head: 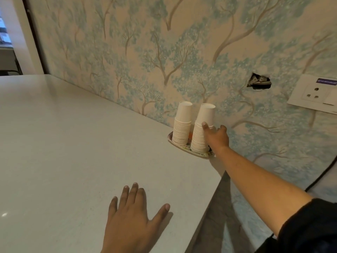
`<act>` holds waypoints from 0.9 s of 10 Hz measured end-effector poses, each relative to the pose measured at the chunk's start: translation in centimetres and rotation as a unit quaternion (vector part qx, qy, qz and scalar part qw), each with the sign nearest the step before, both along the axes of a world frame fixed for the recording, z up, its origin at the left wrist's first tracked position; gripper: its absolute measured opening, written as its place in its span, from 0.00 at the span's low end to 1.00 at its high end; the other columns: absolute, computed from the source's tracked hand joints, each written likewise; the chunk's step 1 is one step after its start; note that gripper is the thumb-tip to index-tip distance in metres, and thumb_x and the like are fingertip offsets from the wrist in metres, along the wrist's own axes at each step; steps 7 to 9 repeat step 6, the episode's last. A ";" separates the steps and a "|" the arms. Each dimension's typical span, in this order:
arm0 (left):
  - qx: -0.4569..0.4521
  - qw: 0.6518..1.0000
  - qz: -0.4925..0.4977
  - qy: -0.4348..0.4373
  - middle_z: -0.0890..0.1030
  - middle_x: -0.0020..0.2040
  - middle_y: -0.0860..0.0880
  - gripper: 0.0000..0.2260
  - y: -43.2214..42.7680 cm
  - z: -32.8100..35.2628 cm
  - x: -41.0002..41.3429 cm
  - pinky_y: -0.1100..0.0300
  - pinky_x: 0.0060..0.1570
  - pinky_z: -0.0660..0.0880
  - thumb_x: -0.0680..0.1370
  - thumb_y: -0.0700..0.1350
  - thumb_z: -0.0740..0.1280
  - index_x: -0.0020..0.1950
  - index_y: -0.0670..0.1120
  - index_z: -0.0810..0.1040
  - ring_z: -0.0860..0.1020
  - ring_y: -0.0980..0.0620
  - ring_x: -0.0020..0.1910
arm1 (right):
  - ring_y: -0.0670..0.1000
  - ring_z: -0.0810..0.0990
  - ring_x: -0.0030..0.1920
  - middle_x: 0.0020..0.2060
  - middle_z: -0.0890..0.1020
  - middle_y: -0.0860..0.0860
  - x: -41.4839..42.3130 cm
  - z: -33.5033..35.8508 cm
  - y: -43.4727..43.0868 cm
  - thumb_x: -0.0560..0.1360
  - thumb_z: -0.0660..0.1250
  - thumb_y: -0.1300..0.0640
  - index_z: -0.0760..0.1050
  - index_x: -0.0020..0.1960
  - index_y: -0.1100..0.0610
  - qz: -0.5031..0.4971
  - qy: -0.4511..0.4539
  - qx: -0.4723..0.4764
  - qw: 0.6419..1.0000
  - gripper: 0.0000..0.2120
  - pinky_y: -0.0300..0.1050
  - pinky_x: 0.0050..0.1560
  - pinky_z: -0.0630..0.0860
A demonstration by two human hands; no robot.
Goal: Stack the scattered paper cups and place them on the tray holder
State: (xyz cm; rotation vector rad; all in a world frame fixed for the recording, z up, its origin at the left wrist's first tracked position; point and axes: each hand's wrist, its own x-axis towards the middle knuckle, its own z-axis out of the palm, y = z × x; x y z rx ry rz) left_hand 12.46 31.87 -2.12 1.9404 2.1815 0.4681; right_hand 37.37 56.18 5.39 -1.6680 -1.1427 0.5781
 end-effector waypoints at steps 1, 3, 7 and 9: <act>-0.001 1.000 -0.027 -0.012 0.50 0.83 0.52 0.53 -0.8 0.4 -0.6 0.43 0.78 0.44 0.64 0.80 0.30 0.82 0.53 0.53 0.45 0.51 0.81 | 0.62 0.75 0.65 0.68 0.75 0.61 -0.1 -1.8 -4.5 0.75 0.63 0.35 0.62 0.75 0.60 -0.043 0.003 -0.024 0.999 0.39 0.48 0.54 0.70; 0.101 0.959 -0.120 -0.235 0.63 0.80 0.50 0.40 -2.7 1.4 -2.0 0.48 0.76 0.58 0.74 0.75 0.47 0.78 0.52 0.62 0.63 0.52 0.76 | 0.57 0.74 0.67 0.70 0.73 0.56 -2.4 -6.5 -15.4 0.79 0.63 0.41 0.68 0.72 0.54 0.085 -0.124 0.004 0.989 0.27 0.57 0.66 0.72; 0.101 0.948 -0.195 -0.230 0.66 0.79 0.49 0.42 -5.6 2.5 -2.1 0.42 0.75 0.61 0.72 0.75 0.46 0.74 0.49 0.71 0.63 0.46 0.77 | 0.52 0.64 0.75 0.75 0.67 0.51 -4.9 -10.4 -31.7 0.77 0.58 0.35 0.64 0.76 0.51 0.164 -0.280 0.015 0.946 0.32 0.55 0.74 0.62; 0.101 0.948 -0.195 -0.230 0.66 0.79 0.49 0.42 -5.6 2.5 -2.1 0.42 0.75 0.61 0.72 0.75 0.46 0.74 0.49 0.71 0.63 0.46 0.77 | 0.52 0.64 0.75 0.75 0.67 0.51 -4.9 -10.4 -31.7 0.77 0.58 0.35 0.64 0.76 0.51 0.164 -0.280 0.015 0.946 0.32 0.55 0.74 0.62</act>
